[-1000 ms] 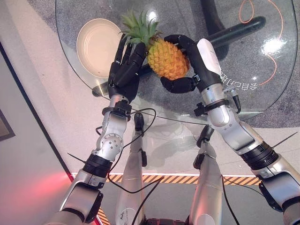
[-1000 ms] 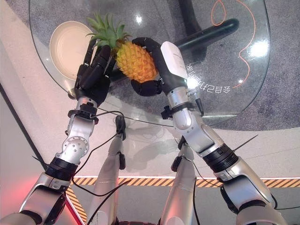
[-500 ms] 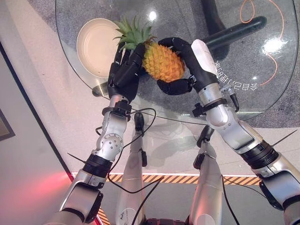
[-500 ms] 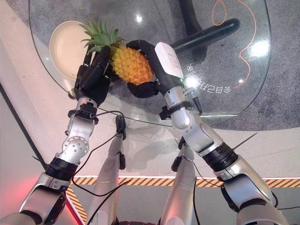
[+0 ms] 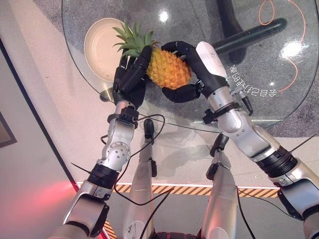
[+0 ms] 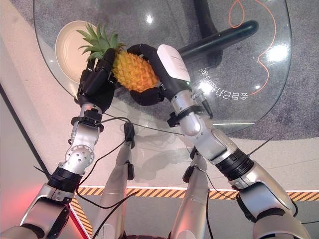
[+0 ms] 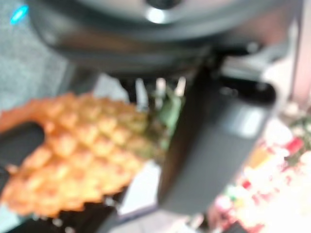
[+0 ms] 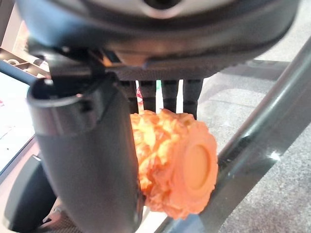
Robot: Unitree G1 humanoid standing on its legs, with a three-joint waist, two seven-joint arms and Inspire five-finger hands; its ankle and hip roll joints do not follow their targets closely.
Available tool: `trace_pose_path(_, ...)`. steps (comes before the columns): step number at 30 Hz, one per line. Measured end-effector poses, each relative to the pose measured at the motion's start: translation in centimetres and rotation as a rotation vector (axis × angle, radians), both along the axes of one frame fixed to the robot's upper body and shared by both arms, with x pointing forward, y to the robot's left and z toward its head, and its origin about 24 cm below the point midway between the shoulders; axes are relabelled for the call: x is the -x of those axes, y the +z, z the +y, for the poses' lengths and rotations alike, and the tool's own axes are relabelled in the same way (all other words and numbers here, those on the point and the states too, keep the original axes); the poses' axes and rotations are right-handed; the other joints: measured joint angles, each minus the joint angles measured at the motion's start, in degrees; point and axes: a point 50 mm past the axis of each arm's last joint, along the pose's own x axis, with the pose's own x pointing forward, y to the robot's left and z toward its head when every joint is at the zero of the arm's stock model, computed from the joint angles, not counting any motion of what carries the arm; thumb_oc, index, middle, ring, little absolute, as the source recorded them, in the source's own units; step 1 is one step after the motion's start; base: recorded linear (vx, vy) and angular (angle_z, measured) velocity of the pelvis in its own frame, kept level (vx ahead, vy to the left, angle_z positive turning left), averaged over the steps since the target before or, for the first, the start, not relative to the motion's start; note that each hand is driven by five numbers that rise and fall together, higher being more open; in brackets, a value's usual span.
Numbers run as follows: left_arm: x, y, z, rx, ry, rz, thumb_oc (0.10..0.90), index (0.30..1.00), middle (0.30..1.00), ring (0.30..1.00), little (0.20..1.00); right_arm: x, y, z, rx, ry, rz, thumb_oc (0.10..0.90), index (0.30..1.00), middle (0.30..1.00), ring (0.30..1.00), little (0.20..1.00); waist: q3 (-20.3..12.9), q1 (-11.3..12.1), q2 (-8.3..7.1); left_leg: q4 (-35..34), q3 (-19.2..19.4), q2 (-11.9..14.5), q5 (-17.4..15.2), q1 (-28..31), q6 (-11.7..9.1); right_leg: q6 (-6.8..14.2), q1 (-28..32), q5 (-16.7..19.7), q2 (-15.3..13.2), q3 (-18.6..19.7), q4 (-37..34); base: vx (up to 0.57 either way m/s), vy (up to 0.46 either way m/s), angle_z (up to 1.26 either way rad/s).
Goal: Pick up the fruit to the plate
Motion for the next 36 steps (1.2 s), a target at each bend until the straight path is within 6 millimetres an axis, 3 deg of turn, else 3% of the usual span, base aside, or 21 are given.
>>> trace_pose_path(1,0.0,0.0,0.0,0.003,0.004,-0.003,0.100,0.300,0.300,0.300,0.200,0.0,0.0,0.0,0.000,0.001,0.000,0.100,0.300,0.300,0.300,0.200,0.0,0.0,0.00,0.0,0.0,0.0,0.0,0.0,0.0,0.0,0.0,0.0,0.0,0.0,0.0,0.00,0.000,0.00)
trace_pose_path(11,0.0,0.5,1.6,0.054,0.096,-0.036,0.100,0.300,0.300,0.300,0.200,0.9,0.2,1.3,0.013,0.065,-0.018,0.100,0.300,0.300,0.300,0.200,0.0,0.0,0.00,0.0,-0.1,0.0,0.0,0.0,0.0,0.0,0.1,0.0,0.0,-0.1,0.0,0.00,0.000,0.00)
trace_pose_path(23,0.1,0.6,1.8,0.053,0.121,-0.050,0.100,0.300,0.300,0.300,0.200,1.2,0.2,1.5,0.016,0.079,-0.027,0.100,0.300,0.300,0.300,0.200,0.0,-0.2,0.00,0.0,-0.2,-0.1,0.1,0.0,0.0,0.0,0.1,0.0,0.0,-0.1,0.0,0.00,0.000,0.00)
trace_pose_path(24,0.1,0.6,1.8,0.054,0.122,-0.050,0.100,0.300,0.300,0.300,0.200,1.2,0.2,1.5,0.016,0.079,-0.027,0.213,0.396,0.396,0.396,0.313,0.0,-0.2,0.00,0.0,-0.2,-0.1,0.1,0.0,0.0,0.0,0.1,0.0,0.0,-0.1,0.0,0.00,0.000,0.00)
trace_pose_path(25,0.1,0.6,1.8,0.054,0.122,-0.050,0.100,0.300,0.300,0.300,0.200,1.2,0.2,1.5,0.016,0.079,-0.027,0.265,0.441,0.441,0.441,0.365,0.0,-0.2,0.00,0.0,-0.2,-0.1,0.1,0.0,0.0,0.0,0.1,0.0,0.0,-0.1,0.0,0.00,0.000,0.00)
trace_pose_path(26,0.1,0.6,1.8,0.054,0.122,-0.050,0.100,0.300,0.300,0.300,0.200,1.2,0.2,1.5,0.016,0.079,-0.027,0.556,0.691,0.691,0.691,0.656,0.0,-0.2,0.00,0.0,-0.2,-0.1,0.1,0.0,0.0,0.0,0.1,0.0,0.0,-0.1,0.0,0.00,0.000,0.00)
trace_pose_path(27,0.1,0.6,1.8,0.054,0.122,-0.050,0.100,0.300,0.300,0.300,0.200,1.2,0.2,1.5,0.016,0.080,-0.027,0.646,0.768,0.768,0.768,0.746,0.0,-0.2,0.00,0.0,-0.2,-0.1,0.1,0.0,0.0,0.0,0.1,0.0,0.0,-0.1,0.0,0.00,0.000,0.00)
trace_pose_path(28,0.1,0.6,1.9,0.055,0.123,-0.051,0.100,0.300,0.300,0.300,0.200,1.3,0.2,1.6,0.016,0.082,-0.028,0.800,0.900,0.900,0.900,0.900,0.0,-0.2,-0.01,0.0,-0.2,-0.1,0.1,0.0,0.0,0.0,0.1,0.0,0.0,-0.1,0.0,0.00,0.000,0.00)
trace_pose_path(36,0.0,1.4,1.5,0.061,0.117,-0.082,0.100,0.300,0.300,0.300,0.200,1.6,-0.1,2.3,0.005,0.125,-0.023,0.800,0.900,0.900,0.900,0.900,0.0,-0.3,-0.01,-0.1,-0.2,-0.1,0.1,0.0,0.0,0.0,0.1,0.0,0.0,-0.1,0.0,0.00,0.000,0.00)
